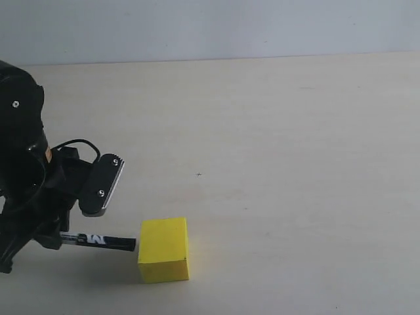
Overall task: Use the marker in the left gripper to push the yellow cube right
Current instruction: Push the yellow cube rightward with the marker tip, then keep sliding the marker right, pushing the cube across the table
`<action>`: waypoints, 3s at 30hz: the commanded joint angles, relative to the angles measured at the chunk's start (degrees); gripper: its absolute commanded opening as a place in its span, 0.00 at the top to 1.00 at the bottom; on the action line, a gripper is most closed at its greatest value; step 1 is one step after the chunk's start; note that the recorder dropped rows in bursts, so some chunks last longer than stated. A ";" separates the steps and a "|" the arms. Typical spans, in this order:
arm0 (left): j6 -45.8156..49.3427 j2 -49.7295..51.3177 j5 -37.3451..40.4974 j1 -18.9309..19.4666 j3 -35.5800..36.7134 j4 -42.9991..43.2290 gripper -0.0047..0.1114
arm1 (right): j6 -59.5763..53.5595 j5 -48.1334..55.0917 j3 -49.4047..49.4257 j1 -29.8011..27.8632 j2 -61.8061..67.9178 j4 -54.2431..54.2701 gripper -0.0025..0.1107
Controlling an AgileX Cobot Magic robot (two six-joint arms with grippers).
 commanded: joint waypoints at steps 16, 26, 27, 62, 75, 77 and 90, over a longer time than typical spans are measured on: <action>-5.45 3.17 5.90 4.97 0.99 -1.35 0.96 | -0.15 -0.28 0.25 -0.22 -0.33 -0.25 0.98; -5.89 3.17 0.92 0.80 1.72 -2.82 0.96 | -0.15 -0.28 0.25 -0.22 -0.33 -0.25 0.98; -6.01 3.17 -0.33 -0.74 1.72 -3.41 0.96 | -0.15 -0.28 0.25 -0.22 -0.33 -0.25 0.98; -17.03 7.98 -4.21 -9.74 -2.47 -6.53 0.96 | -0.15 -0.28 0.25 -0.22 -0.33 -0.25 0.98; -18.18 7.99 -0.92 -9.74 -3.32 -2.25 0.96 | -0.15 -0.28 0.25 -0.22 -0.33 -0.25 0.98; -18.18 7.26 -0.35 -9.51 -3.32 -0.90 0.96 | -0.15 -0.28 0.25 -0.22 -0.33 -0.25 0.98; -17.60 6.49 -3.90 -11.60 -5.06 -2.87 0.96 | -0.15 -0.28 0.25 -0.22 -0.33 -0.25 0.98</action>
